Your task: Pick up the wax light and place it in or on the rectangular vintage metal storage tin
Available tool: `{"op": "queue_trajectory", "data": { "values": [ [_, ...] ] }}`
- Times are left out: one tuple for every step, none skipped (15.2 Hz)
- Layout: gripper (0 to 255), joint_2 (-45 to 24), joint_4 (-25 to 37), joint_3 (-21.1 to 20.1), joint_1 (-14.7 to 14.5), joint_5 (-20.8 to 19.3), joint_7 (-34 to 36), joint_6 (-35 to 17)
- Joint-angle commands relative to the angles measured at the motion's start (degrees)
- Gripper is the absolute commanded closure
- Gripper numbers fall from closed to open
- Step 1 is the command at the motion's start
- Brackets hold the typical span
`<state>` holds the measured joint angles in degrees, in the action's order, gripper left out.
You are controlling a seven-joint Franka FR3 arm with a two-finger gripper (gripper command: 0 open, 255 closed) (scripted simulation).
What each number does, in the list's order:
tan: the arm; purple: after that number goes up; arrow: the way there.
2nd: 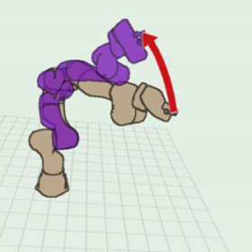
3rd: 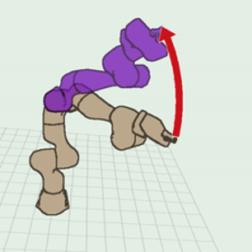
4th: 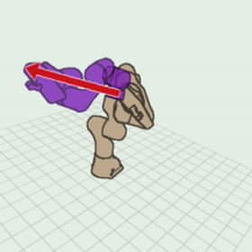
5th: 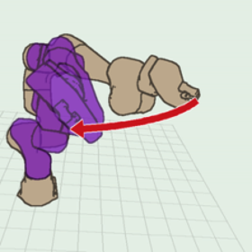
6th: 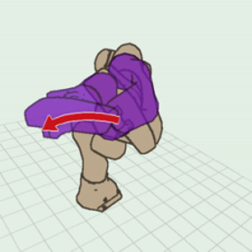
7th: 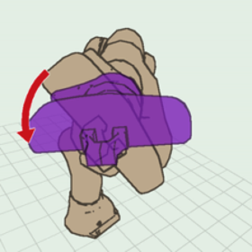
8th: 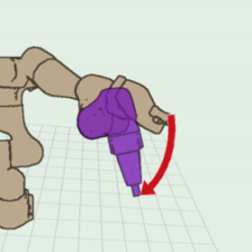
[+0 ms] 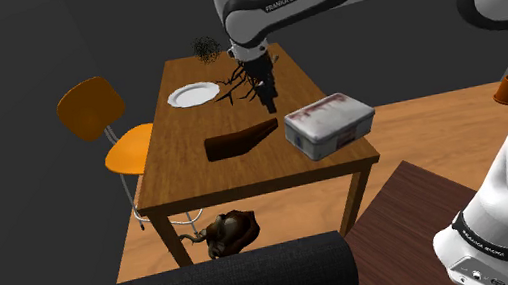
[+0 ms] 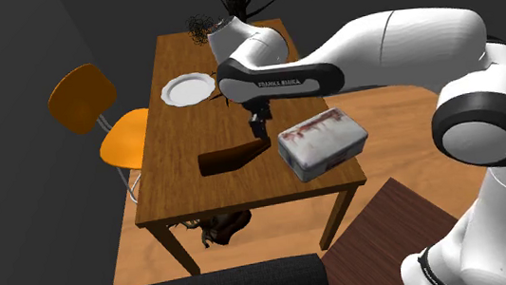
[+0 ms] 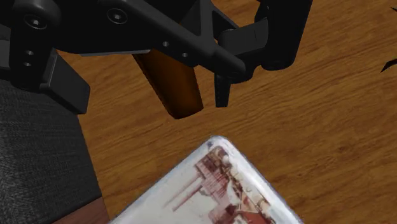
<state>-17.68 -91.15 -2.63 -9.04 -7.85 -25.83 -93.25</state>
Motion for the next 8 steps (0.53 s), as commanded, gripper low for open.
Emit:
{"op": "queue_trajectory", "data": {
  "values": [
    [0,-4.9,4.6,-0.7,-0.8,-0.8,-1.8,0.7],
    [0,-7.2,6.9,-1.0,-1.3,-1.2,-2.8,1.2],
    [0,-9.6,9.3,-1.4,-1.7,-1.7,-3.7,1.8],
    [0,-12.0,11.9,-1.7,-2.2,-2.1,-4.6,2.4],
    [0,-14.4,14.4,-2.0,-2.8,-2.6,-5.5,3.1],
    [0,-16.8,17.2,-2.2,-3.4,-3.0,-6.4,3.8],
    [0,-19.3,20.0,-2.5,-4.0,-3.5,-7.4,4.6],
    [0,-20.7,21.5,-2.6,-4.3,-3.8,-7.9,5.0]
  ]
}}
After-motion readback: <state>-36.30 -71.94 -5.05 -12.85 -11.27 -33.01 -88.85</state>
